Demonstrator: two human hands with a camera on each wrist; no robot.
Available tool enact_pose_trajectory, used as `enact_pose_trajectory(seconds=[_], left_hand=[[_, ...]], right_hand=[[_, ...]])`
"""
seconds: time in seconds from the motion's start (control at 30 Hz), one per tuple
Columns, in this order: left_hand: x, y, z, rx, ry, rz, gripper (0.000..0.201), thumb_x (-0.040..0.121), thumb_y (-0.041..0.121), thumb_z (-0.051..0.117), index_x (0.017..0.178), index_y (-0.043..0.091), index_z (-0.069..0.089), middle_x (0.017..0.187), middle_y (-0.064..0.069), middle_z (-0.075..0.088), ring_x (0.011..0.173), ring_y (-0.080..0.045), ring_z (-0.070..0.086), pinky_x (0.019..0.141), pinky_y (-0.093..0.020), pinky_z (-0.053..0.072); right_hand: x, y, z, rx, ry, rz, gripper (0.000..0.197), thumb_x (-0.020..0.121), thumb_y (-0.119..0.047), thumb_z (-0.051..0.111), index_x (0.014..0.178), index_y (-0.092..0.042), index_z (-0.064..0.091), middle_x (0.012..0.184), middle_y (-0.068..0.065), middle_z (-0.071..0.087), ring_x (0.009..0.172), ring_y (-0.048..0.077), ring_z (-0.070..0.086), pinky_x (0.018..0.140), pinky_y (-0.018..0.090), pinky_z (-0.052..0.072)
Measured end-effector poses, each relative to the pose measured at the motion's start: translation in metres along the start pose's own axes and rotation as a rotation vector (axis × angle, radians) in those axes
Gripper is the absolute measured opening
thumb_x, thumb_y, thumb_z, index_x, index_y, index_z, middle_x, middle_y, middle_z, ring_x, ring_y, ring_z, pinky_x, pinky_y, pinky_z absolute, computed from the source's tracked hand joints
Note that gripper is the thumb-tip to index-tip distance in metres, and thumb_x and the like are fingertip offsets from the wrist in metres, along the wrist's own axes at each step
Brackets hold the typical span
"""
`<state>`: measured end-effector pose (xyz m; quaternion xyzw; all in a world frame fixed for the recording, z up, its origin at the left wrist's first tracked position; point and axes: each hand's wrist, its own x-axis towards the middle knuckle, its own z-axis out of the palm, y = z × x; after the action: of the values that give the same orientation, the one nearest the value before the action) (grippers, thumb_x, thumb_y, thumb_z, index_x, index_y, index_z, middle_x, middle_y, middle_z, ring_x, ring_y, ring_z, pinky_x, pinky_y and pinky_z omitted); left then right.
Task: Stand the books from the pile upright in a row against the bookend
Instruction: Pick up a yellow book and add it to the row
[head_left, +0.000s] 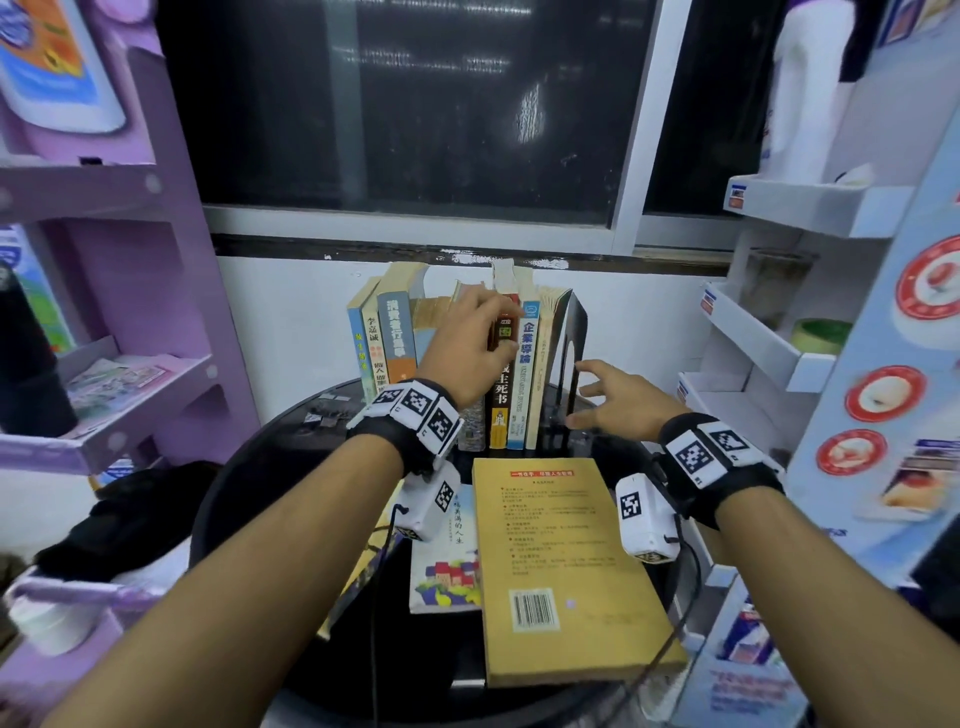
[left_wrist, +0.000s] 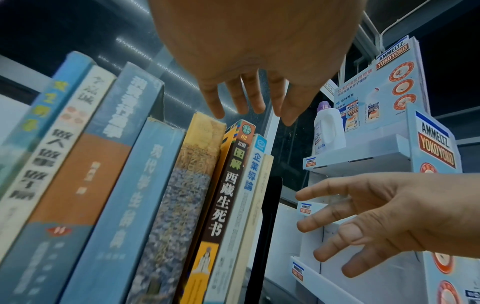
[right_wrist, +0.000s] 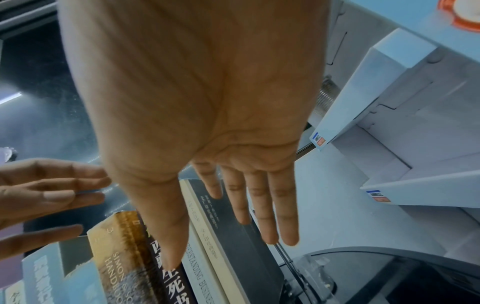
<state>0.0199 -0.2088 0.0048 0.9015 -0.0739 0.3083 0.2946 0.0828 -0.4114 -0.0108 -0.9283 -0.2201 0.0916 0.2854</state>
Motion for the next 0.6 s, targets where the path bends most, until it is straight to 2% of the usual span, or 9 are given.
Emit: enact_pose_trajectory(seconds=[0.07, 0.17, 0.3, 0.4, 0.47, 0.53, 0.6], left_hand=[[-0.012, 0.0, 0.004, -0.021, -0.033, -0.043, 0.033, 0.09, 0.02, 0.061, 0.122, 0.02, 0.056, 0.131, 0.0, 0.047, 0.125, -0.016, 0.042, 0.108, -0.033, 0.033], [-0.027, -0.006, 0.011, 0.012, -0.163, -0.122, 0.038, 0.091, 0.025, 0.061, 0.128, 0.019, 0.052, 0.135, -0.003, 0.045, 0.125, -0.018, 0.044, 0.106, -0.032, 0.033], [-0.041, -0.013, 0.022, 0.045, -0.334, -0.24, 0.046, 0.092, 0.03, 0.06, 0.134, 0.016, 0.047, 0.14, -0.005, 0.042, 0.125, -0.022, 0.045, 0.097, -0.027, 0.037], [-0.05, -0.019, 0.031, -0.005, -0.426, -0.369, 0.053, 0.092, 0.033, 0.061, 0.137, 0.013, 0.043, 0.142, -0.008, 0.041, 0.123, -0.025, 0.047, 0.103, -0.033, 0.04], [-0.055, -0.02, 0.036, -0.024, -0.499, -0.448, 0.057, 0.092, 0.036, 0.06, 0.14, 0.013, 0.039, 0.143, -0.011, 0.042, 0.121, -0.026, 0.049, 0.1, -0.035, 0.042], [-0.059, -0.021, 0.039, -0.037, -0.567, -0.522, 0.061, 0.093, 0.038, 0.058, 0.143, 0.013, 0.033, 0.143, -0.011, 0.043, 0.118, -0.025, 0.051, 0.096, -0.033, 0.04], [-0.062, -0.022, 0.044, -0.024, -0.62, -0.572, 0.063, 0.094, 0.04, 0.055, 0.145, 0.014, 0.029, 0.146, -0.011, 0.042, 0.123, -0.025, 0.048, 0.099, -0.033, 0.038]], right_hand=[[-0.007, 0.003, 0.005, -0.017, -0.037, 0.04, 0.081, 0.084, -0.029, 0.073, 0.15, -0.023, 0.026, 0.148, 0.011, 0.044, 0.13, 0.028, 0.047, 0.105, 0.038, 0.041], [-0.015, 0.008, 0.012, -0.03, -0.101, 0.095, 0.083, 0.083, -0.035, 0.074, 0.15, -0.021, 0.026, 0.149, 0.009, 0.043, 0.131, 0.026, 0.046, 0.1, 0.038, 0.045], [-0.021, 0.008, 0.019, -0.037, -0.155, 0.134, 0.083, 0.085, -0.037, 0.071, 0.151, -0.019, 0.024, 0.155, 0.004, 0.034, 0.136, 0.025, 0.04, 0.101, 0.038, 0.041], [-0.024, 0.008, 0.024, -0.092, -0.193, 0.163, 0.088, 0.085, -0.044, 0.069, 0.153, -0.019, 0.019, 0.158, 0.003, 0.027, 0.14, 0.024, 0.034, 0.107, 0.04, 0.039], [-0.027, 0.007, 0.027, -0.11, -0.218, 0.176, 0.09, 0.085, -0.045, 0.068, 0.153, -0.017, 0.016, 0.159, 0.003, 0.023, 0.141, 0.025, 0.032, 0.108, 0.04, 0.039], [-0.03, 0.008, 0.03, -0.125, -0.255, 0.195, 0.09, 0.086, -0.046, 0.067, 0.154, -0.017, 0.016, 0.159, 0.005, 0.024, 0.14, 0.026, 0.034, 0.106, 0.039, 0.04], [-0.032, 0.01, 0.033, -0.141, -0.273, 0.213, 0.089, 0.085, -0.047, 0.068, 0.153, -0.016, 0.019, 0.156, 0.006, 0.029, 0.137, 0.027, 0.038, 0.104, 0.039, 0.042]])
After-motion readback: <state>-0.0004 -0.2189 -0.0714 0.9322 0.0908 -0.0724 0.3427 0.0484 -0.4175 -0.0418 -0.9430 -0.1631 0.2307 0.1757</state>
